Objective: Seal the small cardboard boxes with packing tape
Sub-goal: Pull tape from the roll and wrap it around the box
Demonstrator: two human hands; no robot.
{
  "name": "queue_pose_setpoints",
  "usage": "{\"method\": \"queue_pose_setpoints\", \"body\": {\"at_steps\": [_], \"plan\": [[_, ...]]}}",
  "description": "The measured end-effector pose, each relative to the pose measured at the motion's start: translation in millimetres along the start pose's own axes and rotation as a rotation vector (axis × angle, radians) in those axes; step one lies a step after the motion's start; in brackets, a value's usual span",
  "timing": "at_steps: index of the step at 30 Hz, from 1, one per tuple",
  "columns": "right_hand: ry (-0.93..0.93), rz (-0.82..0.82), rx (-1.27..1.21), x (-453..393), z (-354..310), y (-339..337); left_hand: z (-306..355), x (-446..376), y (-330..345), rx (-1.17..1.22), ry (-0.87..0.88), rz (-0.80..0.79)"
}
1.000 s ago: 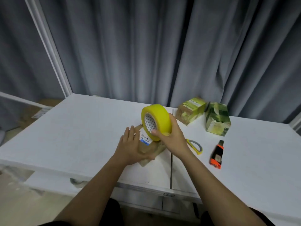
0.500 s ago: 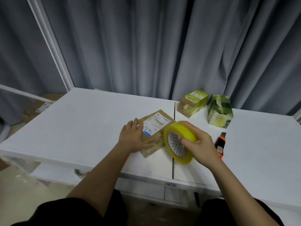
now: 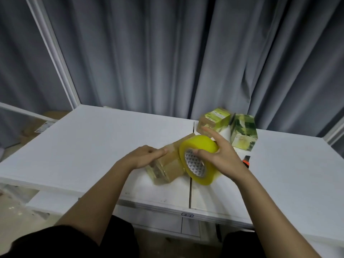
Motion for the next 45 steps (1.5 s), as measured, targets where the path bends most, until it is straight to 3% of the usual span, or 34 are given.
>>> {"method": "queue_pose_setpoints", "body": {"at_steps": [6,10,14,16,18,23,26,29,32,35,37,40,45], "plan": [[-0.018,0.005,-0.114,-28,-17,7,-9,-11,7,0.182,-0.027,-0.050],[-0.026,0.009,-0.090,-38,-16,7,10,-30,-4,0.255,0.050,-0.053],[-0.013,0.007,-0.077,-45,-14,9,13,-46,5,0.486,0.061,-0.397],[-0.026,0.013,-0.046,-49,-14,14,9,-47,4,0.502,0.005,-0.424],[-0.031,0.011,-0.020,-53,-16,18,3,-49,3,0.509,0.017,-0.387],[-0.011,0.054,0.070,-64,-23,27,-6,-44,2,0.422,0.139,-0.096],[-0.017,0.193,0.059,-63,-23,35,-8,-40,10,0.380,0.231,0.080],[-0.145,0.377,0.058,-51,-17,43,-7,-34,16,0.151,0.237,0.377],[-0.187,0.302,0.043,-34,0,50,-2,-22,20,-0.076,0.233,0.662],[-0.147,0.162,0.007,-23,18,51,4,-12,25,-0.151,0.219,0.624],[-0.145,0.132,0.029,-23,23,49,6,-1,28,-0.160,0.188,0.500],[-0.162,0.111,0.100,-28,21,49,5,14,45,-0.419,0.166,0.306],[-0.134,0.020,0.131,-39,-10,30,8,13,46,-0.579,0.115,0.361]]}}
Point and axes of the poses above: each hand's wrist, its own x-axis away from the middle knuckle, its own y-axis out of the palm, z = x × y, the point moved 1 cm from there along -x, towards the middle knuckle, and after that the axes turned 2 degrees about y, right-handed, at the moved point
